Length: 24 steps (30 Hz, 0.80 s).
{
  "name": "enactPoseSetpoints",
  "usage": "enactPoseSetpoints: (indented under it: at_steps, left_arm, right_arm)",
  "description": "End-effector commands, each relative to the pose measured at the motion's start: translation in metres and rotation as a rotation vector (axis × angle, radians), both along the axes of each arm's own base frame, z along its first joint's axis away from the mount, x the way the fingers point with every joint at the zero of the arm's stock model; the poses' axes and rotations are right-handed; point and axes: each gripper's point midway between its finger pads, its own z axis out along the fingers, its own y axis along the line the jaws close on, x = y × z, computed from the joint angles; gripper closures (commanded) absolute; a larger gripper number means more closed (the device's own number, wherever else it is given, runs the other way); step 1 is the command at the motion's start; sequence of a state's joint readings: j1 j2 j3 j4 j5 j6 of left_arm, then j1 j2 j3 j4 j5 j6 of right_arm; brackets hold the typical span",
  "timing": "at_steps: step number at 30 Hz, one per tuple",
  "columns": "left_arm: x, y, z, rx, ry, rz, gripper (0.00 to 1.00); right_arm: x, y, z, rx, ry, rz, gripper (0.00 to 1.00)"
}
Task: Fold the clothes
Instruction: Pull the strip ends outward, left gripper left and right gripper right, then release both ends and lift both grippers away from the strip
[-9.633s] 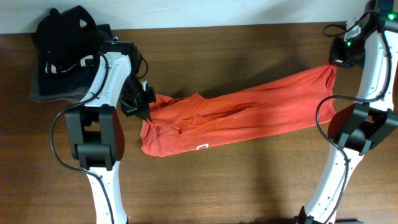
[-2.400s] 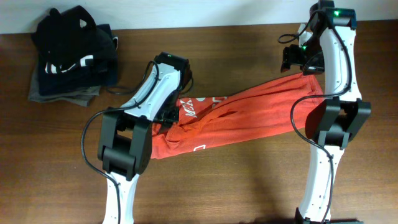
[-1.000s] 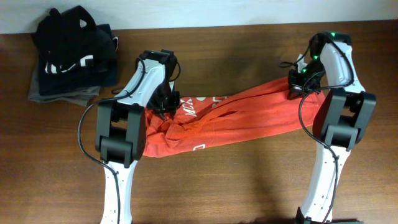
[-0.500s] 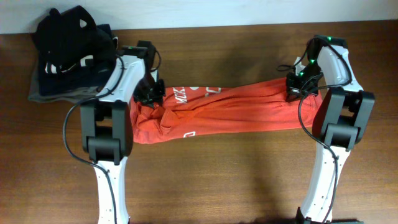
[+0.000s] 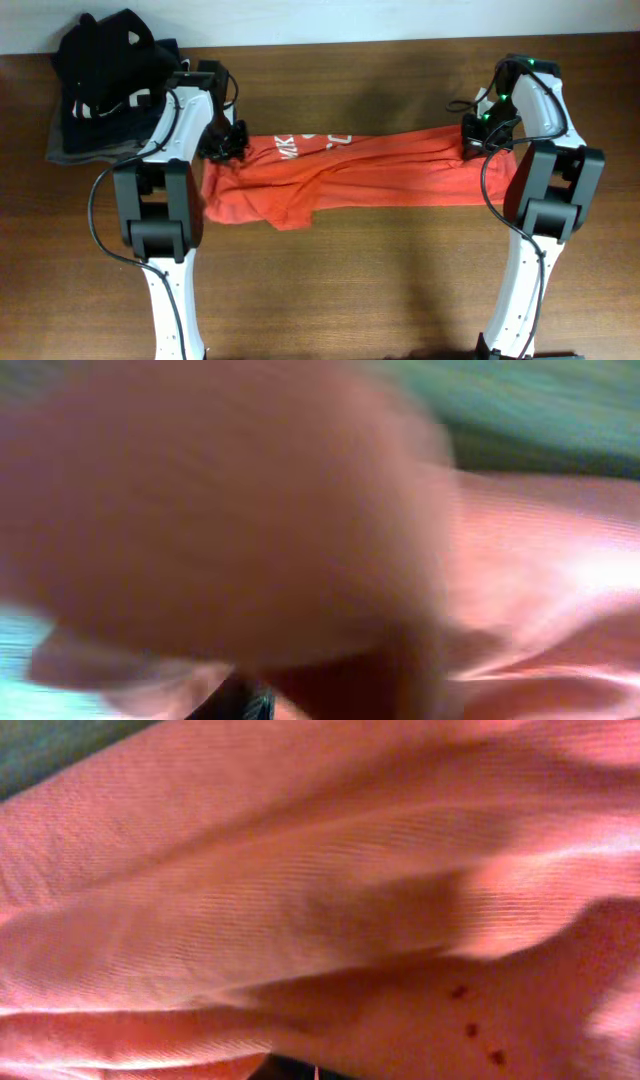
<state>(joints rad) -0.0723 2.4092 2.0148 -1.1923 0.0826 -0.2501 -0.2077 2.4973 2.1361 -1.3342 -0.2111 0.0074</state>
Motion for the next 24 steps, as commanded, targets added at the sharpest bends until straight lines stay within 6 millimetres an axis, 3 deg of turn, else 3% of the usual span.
enactPoseSetpoints:
  at_steps: [1,6,9,13,16,20,24]
  left_arm:
    - [0.011,0.053,-0.003,0.170,-0.012,0.028,0.71]
    - [0.033,0.051,0.040,0.167,-0.089,0.032,0.71]
    - [0.038,0.048,0.068,0.164,-0.123,0.031,0.71]
    - [0.038,0.037,0.094,0.155,-0.144,0.012,0.74]
    - [0.033,0.018,0.101,0.107,-0.134,-0.014,0.74]
    - [0.022,-0.020,0.099,0.004,-0.098,-0.062,0.73]
    - [0.017,-0.053,0.096,-0.043,-0.084,-0.116,0.74]
  right_arm:
    - [-0.009,-0.041,-0.011,-0.093,0.033,-0.075,0.95]
    - [-0.005,-0.048,0.007,-0.093,0.020,-0.090,0.96]
    - [0.001,-0.049,0.030,-0.099,-0.006,-0.091,0.94]
    - [0.009,-0.049,0.061,-0.104,-0.044,-0.090,0.78]
    - [0.011,-0.044,0.080,-0.077,-0.068,-0.092,0.59]
    - [0.010,-0.022,0.089,0.037,-0.073,-0.087,0.57]
    - [0.013,0.000,0.084,0.105,-0.085,-0.012,0.61]
